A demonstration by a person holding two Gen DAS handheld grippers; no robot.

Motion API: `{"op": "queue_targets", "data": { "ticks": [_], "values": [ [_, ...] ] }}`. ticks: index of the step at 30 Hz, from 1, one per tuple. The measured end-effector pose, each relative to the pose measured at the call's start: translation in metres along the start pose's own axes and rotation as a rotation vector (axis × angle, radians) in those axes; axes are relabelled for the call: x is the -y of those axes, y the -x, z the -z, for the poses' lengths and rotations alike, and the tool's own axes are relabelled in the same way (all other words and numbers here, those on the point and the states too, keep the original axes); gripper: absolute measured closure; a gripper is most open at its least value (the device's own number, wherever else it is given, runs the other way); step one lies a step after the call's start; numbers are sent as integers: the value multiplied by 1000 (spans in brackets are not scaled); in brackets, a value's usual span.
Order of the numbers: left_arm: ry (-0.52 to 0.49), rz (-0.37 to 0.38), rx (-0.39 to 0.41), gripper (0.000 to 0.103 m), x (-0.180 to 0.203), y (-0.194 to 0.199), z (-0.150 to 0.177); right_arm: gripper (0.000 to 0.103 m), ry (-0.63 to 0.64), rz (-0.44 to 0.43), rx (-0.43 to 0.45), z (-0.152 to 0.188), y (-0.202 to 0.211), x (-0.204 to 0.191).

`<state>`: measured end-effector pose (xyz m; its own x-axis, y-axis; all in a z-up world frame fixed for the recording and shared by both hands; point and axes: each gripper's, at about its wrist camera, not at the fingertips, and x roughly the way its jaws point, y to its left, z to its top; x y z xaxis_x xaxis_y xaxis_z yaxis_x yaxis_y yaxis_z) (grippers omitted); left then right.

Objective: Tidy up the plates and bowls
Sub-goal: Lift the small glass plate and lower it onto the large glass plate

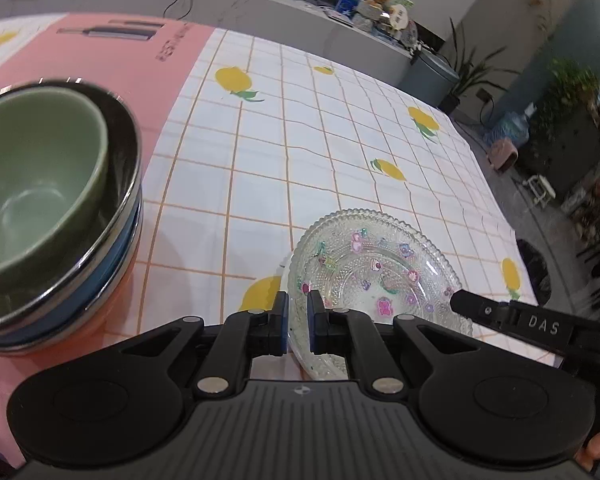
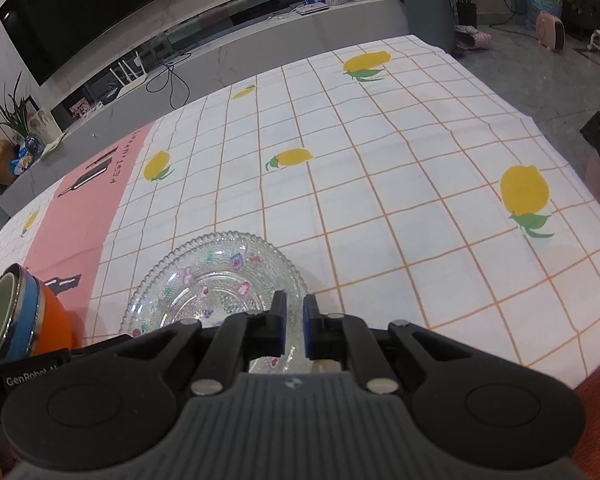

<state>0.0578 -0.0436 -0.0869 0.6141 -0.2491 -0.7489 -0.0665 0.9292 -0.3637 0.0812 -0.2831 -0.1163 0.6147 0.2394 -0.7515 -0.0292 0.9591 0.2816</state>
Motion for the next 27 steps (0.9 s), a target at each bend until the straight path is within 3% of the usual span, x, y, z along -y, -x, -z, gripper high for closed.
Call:
{"op": "queue_targets", "data": {
  "ticks": [8,12,17,19,25,27],
  "values": [
    [-3,-2,22,92,0,6,-2,92,-11,3,19,-2,5,2],
    [29,8,39,78,-3,7,-4,92,-35,15,22,-2,5,5],
    [60,6,2,78,-7,-1,-3,92,-122,-20,-4,1,1,16],
    [56,8,-17,77,-7,-4,-2,97,-136,-29,-21,3,-1,17],
    [18,2,-21,78,-1,-3,1,97,-134,-29,-20,4,1,16],
    [-5,7,-3,78,1,3,1,92,-130,-23,1,4,6,15]
  ]
}}
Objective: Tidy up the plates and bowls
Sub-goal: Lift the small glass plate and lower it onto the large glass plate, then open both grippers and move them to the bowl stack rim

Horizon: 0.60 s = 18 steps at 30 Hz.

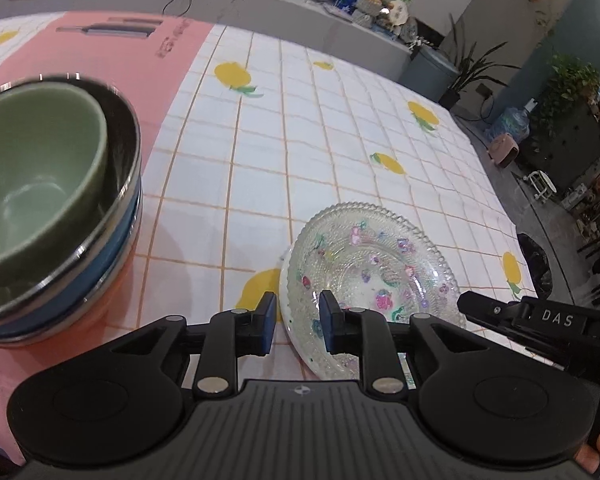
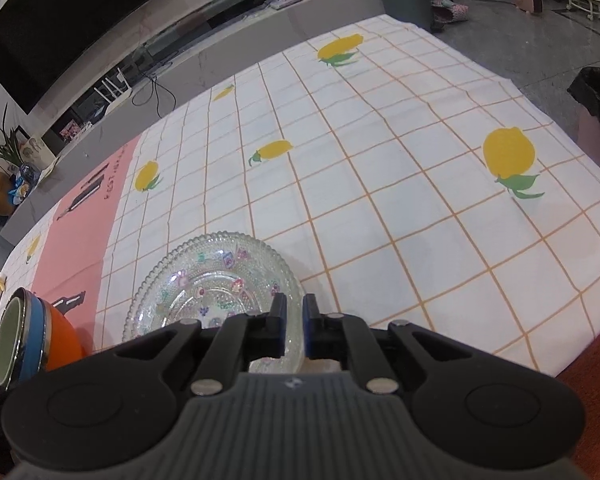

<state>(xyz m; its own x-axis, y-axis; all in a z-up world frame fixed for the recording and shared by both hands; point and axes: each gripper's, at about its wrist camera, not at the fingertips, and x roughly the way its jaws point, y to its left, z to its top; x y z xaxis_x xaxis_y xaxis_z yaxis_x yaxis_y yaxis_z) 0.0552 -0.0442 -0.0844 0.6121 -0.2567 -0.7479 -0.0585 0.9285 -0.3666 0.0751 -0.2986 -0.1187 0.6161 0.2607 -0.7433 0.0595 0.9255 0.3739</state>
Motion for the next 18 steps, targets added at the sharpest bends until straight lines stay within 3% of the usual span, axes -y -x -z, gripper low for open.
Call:
{"op": "queue_targets", "data": {
  "ticks": [11,18],
  "values": [
    [-261,2,150,78,32,56,-8,79,108,-19,87,1,33,-29],
    [-311,13,182,77,26,88,-24,72,151,-62,110,4,47,-56]
  ]
}}
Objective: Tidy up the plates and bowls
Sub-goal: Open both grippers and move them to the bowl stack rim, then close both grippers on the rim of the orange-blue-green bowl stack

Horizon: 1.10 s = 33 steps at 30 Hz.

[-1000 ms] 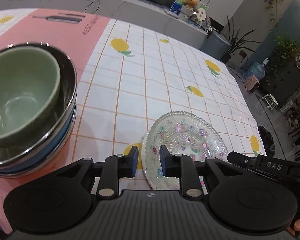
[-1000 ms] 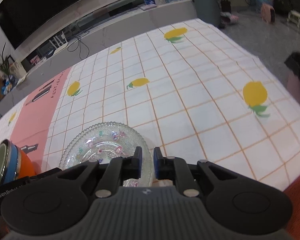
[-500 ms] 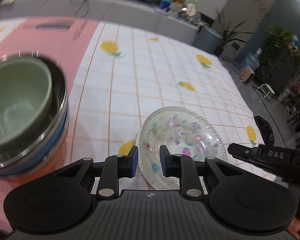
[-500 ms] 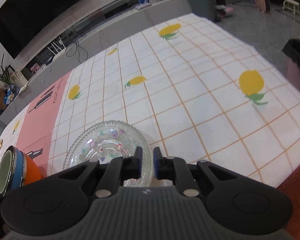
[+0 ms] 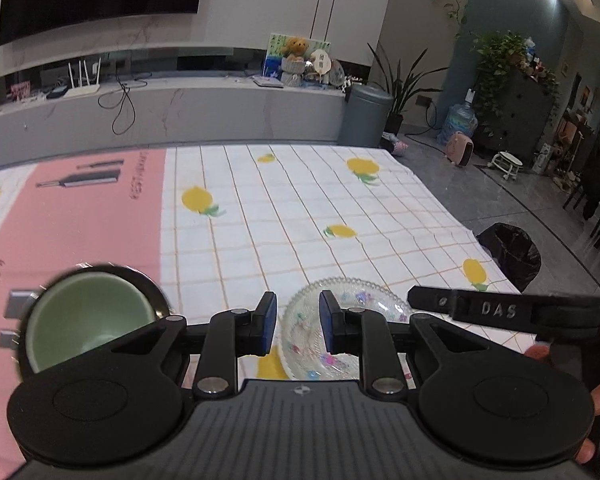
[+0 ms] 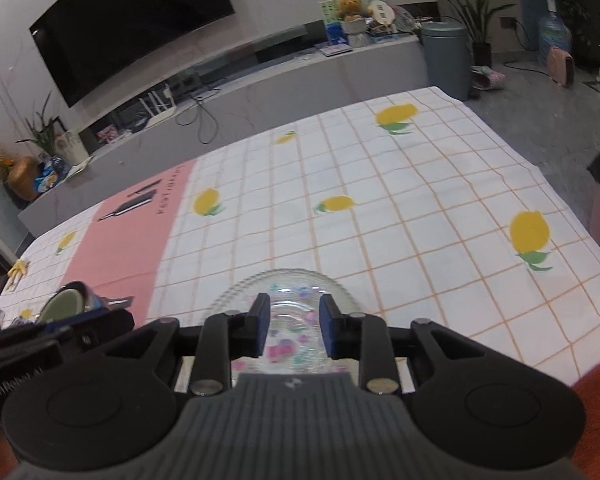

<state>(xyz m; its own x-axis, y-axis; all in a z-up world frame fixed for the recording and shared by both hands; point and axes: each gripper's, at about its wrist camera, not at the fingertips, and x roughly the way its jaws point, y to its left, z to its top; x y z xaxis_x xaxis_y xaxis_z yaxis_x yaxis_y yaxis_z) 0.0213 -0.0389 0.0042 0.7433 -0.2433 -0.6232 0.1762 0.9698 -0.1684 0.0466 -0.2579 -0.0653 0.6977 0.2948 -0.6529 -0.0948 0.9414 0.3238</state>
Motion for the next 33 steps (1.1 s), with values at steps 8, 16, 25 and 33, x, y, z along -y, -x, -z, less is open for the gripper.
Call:
{"op": "queue_targets", "data": {
  "ticks": [8,16,25,33],
  "values": [
    [34,-40,-12,51,-39,24,-21,46,-19,-129,-18,-5,0,-39],
    [208,-55,37,16,-108,46,-26,20,-45,-221,-78,-10,-17,-81],
    [393,-146,-9,16,-164,32,-2,9,-97,-233,-230,-1,-59,-114],
    [514,-71,-104,16,-197,12,20,9,-91,-216,-331,13,-89,-130]
  ]
}}
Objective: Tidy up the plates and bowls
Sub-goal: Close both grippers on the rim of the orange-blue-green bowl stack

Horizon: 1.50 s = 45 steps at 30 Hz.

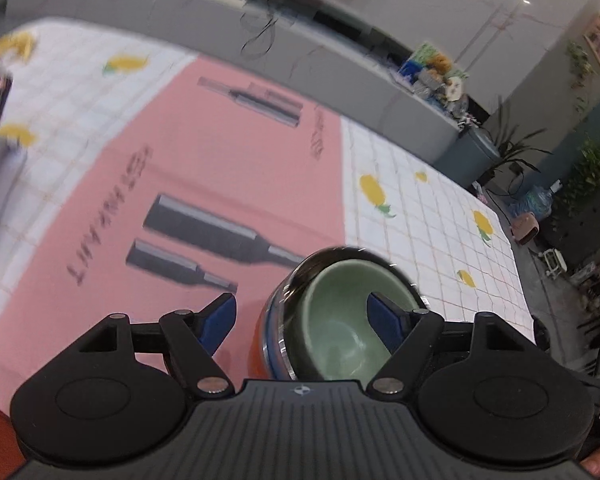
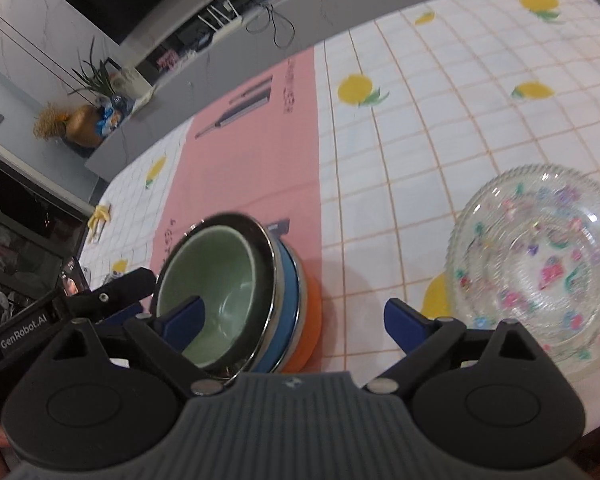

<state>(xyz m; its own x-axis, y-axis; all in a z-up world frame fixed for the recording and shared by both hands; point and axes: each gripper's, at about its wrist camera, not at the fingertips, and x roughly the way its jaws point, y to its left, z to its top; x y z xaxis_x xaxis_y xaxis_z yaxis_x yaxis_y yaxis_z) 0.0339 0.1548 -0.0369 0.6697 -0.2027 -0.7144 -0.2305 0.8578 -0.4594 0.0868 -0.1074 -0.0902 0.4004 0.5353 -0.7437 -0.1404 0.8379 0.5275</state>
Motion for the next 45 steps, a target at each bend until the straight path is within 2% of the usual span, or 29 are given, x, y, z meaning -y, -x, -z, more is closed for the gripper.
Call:
{"op": "queue_targets", "data": {
  "ticks": [6,15,21,26,33,39,40,43,45],
  "values": [
    [94,50,-75,16,-21,-19,1,10,-9,28,-35,-3,-17,1],
    [88,45,-126,16,-24,-36,3,14,-27,34,-99,-10,-42,0],
    [146,86,-162,20,-33,-48,3,17,-37,32,-119,-15,-52,0],
    [173,95,-198,28,-37,-58,3,23,-59,25,-145,-17,-60,0],
    [203,98,-224,29,-42,-62,4,24,-115,-10,-172,-17,-67,7],
    [256,142,-229,38,-49,-65,7,35,-182,-69,-186,-18,-68,18],
    [272,155,-230,42,-49,-65,7,37,-195,-80,-187,-17,-69,20],
    [277,154,-224,42,-49,-66,7,48,-228,-124,-192,-17,-69,24],
    [279,150,-220,42,-48,-65,8,48,-222,-122,-192,-17,-68,22]
  ]
}}
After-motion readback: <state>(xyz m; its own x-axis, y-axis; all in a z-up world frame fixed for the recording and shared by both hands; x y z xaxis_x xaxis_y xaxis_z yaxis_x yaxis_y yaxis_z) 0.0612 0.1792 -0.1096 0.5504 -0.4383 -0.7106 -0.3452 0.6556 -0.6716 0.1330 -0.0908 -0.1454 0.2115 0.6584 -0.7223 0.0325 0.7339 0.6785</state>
